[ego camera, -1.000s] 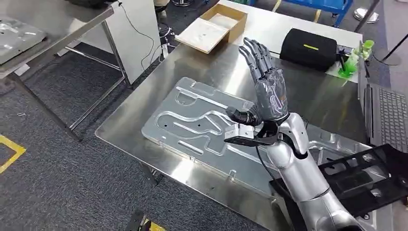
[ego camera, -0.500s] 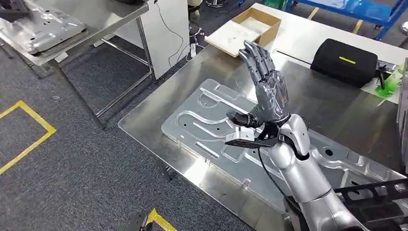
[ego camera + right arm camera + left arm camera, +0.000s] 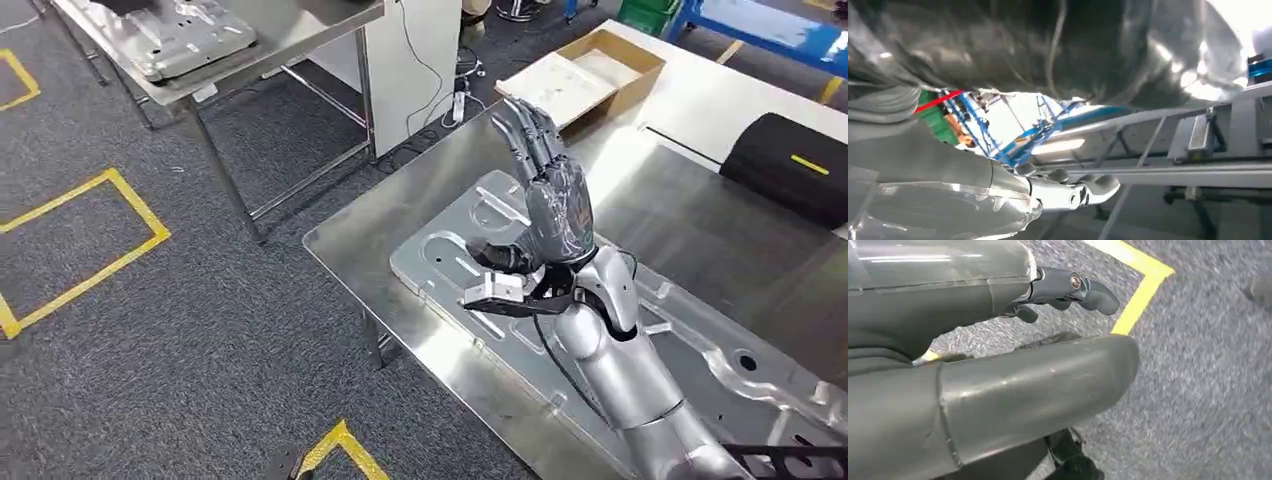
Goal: Take the parts from the cabinet and place them on the table.
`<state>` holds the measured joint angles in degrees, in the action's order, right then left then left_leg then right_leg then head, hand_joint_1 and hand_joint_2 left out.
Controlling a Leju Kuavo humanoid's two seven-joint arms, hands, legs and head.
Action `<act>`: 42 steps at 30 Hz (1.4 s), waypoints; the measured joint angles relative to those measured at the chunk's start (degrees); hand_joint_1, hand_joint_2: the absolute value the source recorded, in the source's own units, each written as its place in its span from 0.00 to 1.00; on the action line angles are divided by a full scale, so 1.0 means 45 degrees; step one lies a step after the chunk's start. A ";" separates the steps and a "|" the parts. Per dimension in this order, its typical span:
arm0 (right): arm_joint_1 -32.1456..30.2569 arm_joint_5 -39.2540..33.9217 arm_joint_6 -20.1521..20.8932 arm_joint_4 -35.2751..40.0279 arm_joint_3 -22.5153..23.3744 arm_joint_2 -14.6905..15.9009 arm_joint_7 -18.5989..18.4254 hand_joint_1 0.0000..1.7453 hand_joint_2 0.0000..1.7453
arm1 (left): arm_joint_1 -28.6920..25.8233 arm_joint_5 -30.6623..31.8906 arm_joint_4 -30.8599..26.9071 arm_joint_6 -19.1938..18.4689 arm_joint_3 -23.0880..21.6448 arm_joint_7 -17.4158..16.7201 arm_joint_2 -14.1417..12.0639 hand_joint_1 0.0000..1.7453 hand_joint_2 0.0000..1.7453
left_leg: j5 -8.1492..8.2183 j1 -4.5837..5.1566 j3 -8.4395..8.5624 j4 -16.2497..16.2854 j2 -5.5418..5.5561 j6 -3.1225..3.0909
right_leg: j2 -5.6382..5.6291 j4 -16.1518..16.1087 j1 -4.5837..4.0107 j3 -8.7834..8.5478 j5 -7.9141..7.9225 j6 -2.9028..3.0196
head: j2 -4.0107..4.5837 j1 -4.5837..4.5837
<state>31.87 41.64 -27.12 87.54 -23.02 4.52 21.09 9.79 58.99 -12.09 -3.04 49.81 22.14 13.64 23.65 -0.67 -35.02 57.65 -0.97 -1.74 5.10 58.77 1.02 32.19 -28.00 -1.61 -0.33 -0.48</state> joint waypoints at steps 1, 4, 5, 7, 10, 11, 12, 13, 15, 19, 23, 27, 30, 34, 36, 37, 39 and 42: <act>0.0003 0.0000 -0.0009 0.0010 0.0000 0.0000 0.0000 0.00 0.00 | 0.0018 0.0000 0.0000 0.0000 -0.0005 0.0000 -0.0014 0.00 0.00 | -0.0038 0.0000 0.0007 -0.0036 0.0101 -0.0080 | -0.0534 0.0490 0.0044 0.0194 -0.0371 -0.0017 | 0.0000 0.0010; -0.0136 0.0000 -0.0015 0.0010 -0.0015 0.0005 0.0000 0.00 0.00 | 0.0088 0.0000 0.0000 -0.0010 -0.0044 0.0010 -0.0024 0.00 0.00 | -0.0049 0.0027 -0.0040 -0.0023 0.0464 -0.0172 | -0.1049 0.3284 0.0049 0.1566 -0.1667 -0.0057 | 0.0000 0.0010; -0.0193 -0.0010 -0.0015 -0.0015 -0.0019 0.0005 0.0005 0.00 0.00 | 0.0070 -0.0029 0.0000 0.0000 -0.0049 0.0054 -0.0034 0.00 0.00 | -0.0047 0.0033 -0.0039 -0.0008 0.0624 -0.0173 | -0.1077 0.3738 0.0049 0.1827 -0.1666 -0.0064 | 0.0000 0.0010; -0.0178 -0.0063 0.0000 -0.0078 -0.0034 0.0005 0.0034 0.00 0.00 | 0.0061 -0.0097 0.0000 0.0088 -0.0044 0.0170 -0.0068 0.00 0.00 | -0.0037 0.0032 -0.0039 0.0066 0.0964 -0.0161 | -0.1106 0.2856 0.0062 0.1521 -0.0787 -0.0023 | 0.0000 0.0005; -0.0075 -0.0160 -0.0029 -0.0112 -0.0039 0.0005 0.0155 0.00 0.00 | 0.0042 -0.0005 0.0000 0.0063 -0.0107 0.0282 -0.0024 0.00 0.00 | 0.0029 0.0041 -0.0091 0.0187 0.1363 -0.0035 | -0.2060 0.0275 0.0074 0.0352 0.0224 0.0194 | 0.0000 0.0010; -0.0048 -0.0190 -0.0044 -0.0117 -0.0043 -0.0024 0.0190 0.00 0.00 | 0.0064 0.0005 0.0000 0.0063 -0.0160 0.0291 -0.0024 0.00 0.00 | 0.0023 0.0058 -0.0174 0.0263 0.1470 0.0042 | -0.2025 0.0076 0.0081 0.0363 0.0251 0.0167 | 0.0000 0.0000; -0.0048 -0.0209 -0.0053 -0.0126 -0.0063 -0.0067 0.0214 0.00 0.00 | 0.0063 0.0000 0.0000 0.0058 -0.0184 0.0301 -0.0024 0.00 0.00 | -0.0019 0.0010 -0.0235 0.0220 0.1554 0.0129 | -0.1919 0.0092 0.0025 0.0376 0.0251 0.0170 | 0.0000 0.0010; -0.0008 -0.0234 -0.0068 -0.0126 -0.0117 -0.0146 0.0228 0.00 0.00 | 0.0044 -0.0005 0.0000 0.0049 -0.0189 0.0301 -0.0029 0.00 0.00 | -0.0051 -0.0033 -0.0238 0.0142 0.1697 0.0234 | -0.1849 0.0116 -0.0015 0.0371 0.0239 0.0216 | 0.0000 0.0015; 0.0064 -0.0242 -0.0068 -0.0126 -0.0175 -0.0228 0.0233 0.00 0.00 | -0.0009 -0.0068 -0.0005 -0.0004 -0.0185 0.0282 -0.0122 0.00 0.00 | -0.0013 -0.0042 -0.0280 0.0242 0.1599 0.0356 | -0.1529 -0.0124 0.0146 0.0234 0.0376 0.0414 | 0.0000 0.0010; 0.0082 -0.0257 -0.0087 -0.0131 -0.0257 -0.0330 0.0243 0.00 0.00 | 0.0142 -0.0306 -0.0005 -0.0087 -0.0185 0.0180 -0.0287 0.00 0.00 | 0.1571 -0.0033 -0.1740 0.3291 0.0384 0.0545 | -0.0929 -0.0153 0.0031 0.0162 0.0334 0.0608 | 0.0000 -0.0053; 0.0095 -0.0325 -0.0092 -0.0160 -0.0291 -0.0563 0.0292 0.00 0.00 | 0.0208 -0.0568 -0.0005 -0.0136 -0.0175 -0.0005 -0.0695 0.00 0.00 | 0.0567 -0.0061 -0.1135 0.2265 0.0166 0.0608 | -0.0356 -0.0019 0.0027 0.0153 0.0194 0.0562 | 0.0000 -0.0058; 0.0228 -0.0349 -0.0092 -0.0160 -0.0330 -0.0796 0.0398 0.00 0.00 | 0.0528 -0.0821 -0.0015 -0.0219 -0.0063 -0.0087 -0.1086 0.00 0.00 | 0.0147 0.0130 -0.0172 0.0283 -0.0338 0.0283 | 0.0030 0.0067 -0.0114 0.0128 0.0059 0.0356 | 0.0000 -0.0054; 0.0316 -0.0452 -0.0087 -0.0160 -0.0389 -0.1030 0.0403 0.00 0.00 | 0.0579 -0.0952 -0.0019 -0.0219 0.0092 -0.0229 -0.1380 0.00 0.00 | 0.0046 0.0035 -0.0064 0.0083 -0.0030 0.0076 | 0.0324 -0.0012 -0.0155 0.0048 -0.0023 0.0196 | 0.0000 -0.0044; 0.0408 -0.0559 -0.0097 -0.0190 -0.0403 -0.1064 0.0466 0.00 0.00 | 0.0818 -0.1015 -0.0019 -0.0194 0.0194 -0.0330 -0.1481 0.00 0.00 | -0.0027 0.0011 -0.0049 -0.0013 0.0454 -0.0121 | -0.0988 0.2964 -0.0042 0.1341 -0.1616 0.0107 | 0.0000 -0.0039; 0.0364 -0.0573 -0.0097 -0.0233 -0.0471 -0.1083 0.0476 0.00 0.00 | 0.0832 -0.1030 -0.0019 -0.0160 0.0258 -0.0384 -0.1506 0.00 0.00 | -0.0022 0.0019 -0.0044 0.0016 0.0774 -0.0126 | -0.1070 0.3915 -0.0045 0.1938 -0.1643 0.0096 | 0.0000 -0.0039; 0.0367 -0.0578 -0.0102 -0.0252 -0.0471 -0.1078 0.0476 0.00 0.00 | 0.0817 -0.1059 -0.0019 -0.0136 0.0282 -0.0393 -0.1530 0.00 0.00 | -0.0019 0.0019 -0.0041 0.0038 0.0921 -0.0122 | -0.1088 0.3541 -0.0045 0.1848 -0.1220 0.0119 | 0.0000 -0.0034; 0.0399 -0.0597 -0.0121 -0.0262 -0.0476 -0.1137 0.0505 0.00 0.00 | 0.0843 -0.1103 -0.0019 -0.0058 0.0291 -0.0427 -0.1549 0.00 0.00 | 0.0021 0.0018 -0.0029 0.0124 0.1254 -0.0063 | -0.1316 0.1424 -0.0043 0.0992 0.0126 0.0245 | 0.0000 -0.0039; 0.0434 -0.0665 -0.0141 -0.0272 -0.0476 -0.1243 0.0549 0.00 0.00 | 0.0956 -0.1205 -0.0019 0.0194 0.0369 -0.0496 -0.1549 0.00 0.00 | 0.0032 0.0006 -0.0199 0.0222 0.1603 0.0119 | -0.1966 0.0157 -0.0022 0.0492 0.0339 0.0331 | 0.0000 -0.0039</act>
<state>33.83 38.64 -27.76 86.31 -25.16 -1.07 23.56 14.09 53.57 -12.17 -2.17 51.47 19.91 6.67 23.80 -0.64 -35.91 58.65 6.24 -1.20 -3.74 59.47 0.92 34.40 -26.47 -0.12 -0.33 -0.66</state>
